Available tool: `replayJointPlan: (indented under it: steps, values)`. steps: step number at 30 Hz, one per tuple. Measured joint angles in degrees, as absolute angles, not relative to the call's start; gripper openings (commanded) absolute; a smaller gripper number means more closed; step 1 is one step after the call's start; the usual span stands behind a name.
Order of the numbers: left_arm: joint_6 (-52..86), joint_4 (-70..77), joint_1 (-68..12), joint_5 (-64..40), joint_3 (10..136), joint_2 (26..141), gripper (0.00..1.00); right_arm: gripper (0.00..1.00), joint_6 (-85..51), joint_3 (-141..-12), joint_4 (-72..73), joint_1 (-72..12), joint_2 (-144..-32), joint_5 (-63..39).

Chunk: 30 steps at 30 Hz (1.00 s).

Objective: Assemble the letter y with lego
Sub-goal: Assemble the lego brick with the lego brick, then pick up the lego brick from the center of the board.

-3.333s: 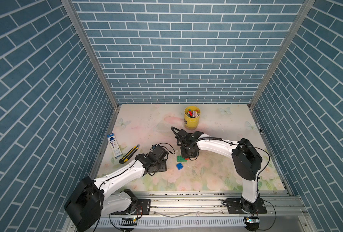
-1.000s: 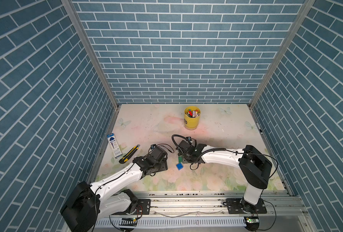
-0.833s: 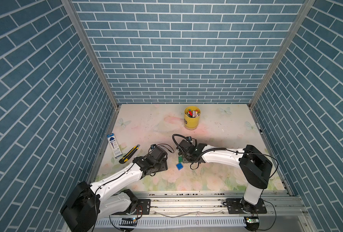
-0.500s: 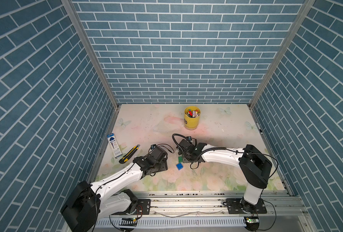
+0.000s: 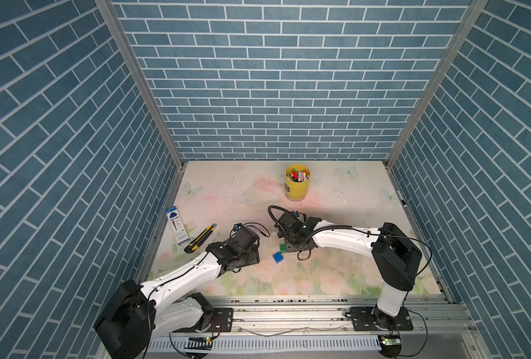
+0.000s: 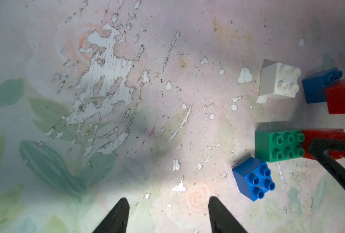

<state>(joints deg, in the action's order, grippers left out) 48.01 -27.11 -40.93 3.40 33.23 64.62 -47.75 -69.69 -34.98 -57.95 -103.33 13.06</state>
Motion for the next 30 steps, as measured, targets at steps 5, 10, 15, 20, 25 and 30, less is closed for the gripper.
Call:
replayJointPlan:
  steps: [5,10,15,20,25,30]
  values:
    - [48.0,-27.1,-41.5,3.5,33.2,64.6,0.65,0.54,-47.5,-68.6,-34.7,-57.6,-100.7,11.7]
    - [48.1,-27.6,-43.9,3.9,34.3,65.6,0.64,0.53,-46.6,-65.3,-34.3,-57.5,-95.3,11.3]
    - [48.2,-27.9,-47.4,3.8,37.6,68.6,0.64,0.53,-45.0,-60.5,-33.6,-56.1,-87.1,11.0]
    - [48.8,-27.4,-51.0,3.8,42.2,74.6,0.69,0.53,-44.7,-54.9,-32.7,-52.9,-82.5,10.4]
    - [49.5,-27.1,-53.9,3.9,47.9,83.4,0.74,0.53,-44.6,-50.7,-32.5,-50.9,-81.7,9.6]
    - [50.9,-28.2,-55.7,5.7,51.8,88.3,0.76,0.53,-44.5,-49.2,-32.3,-49.7,-79.0,9.1]
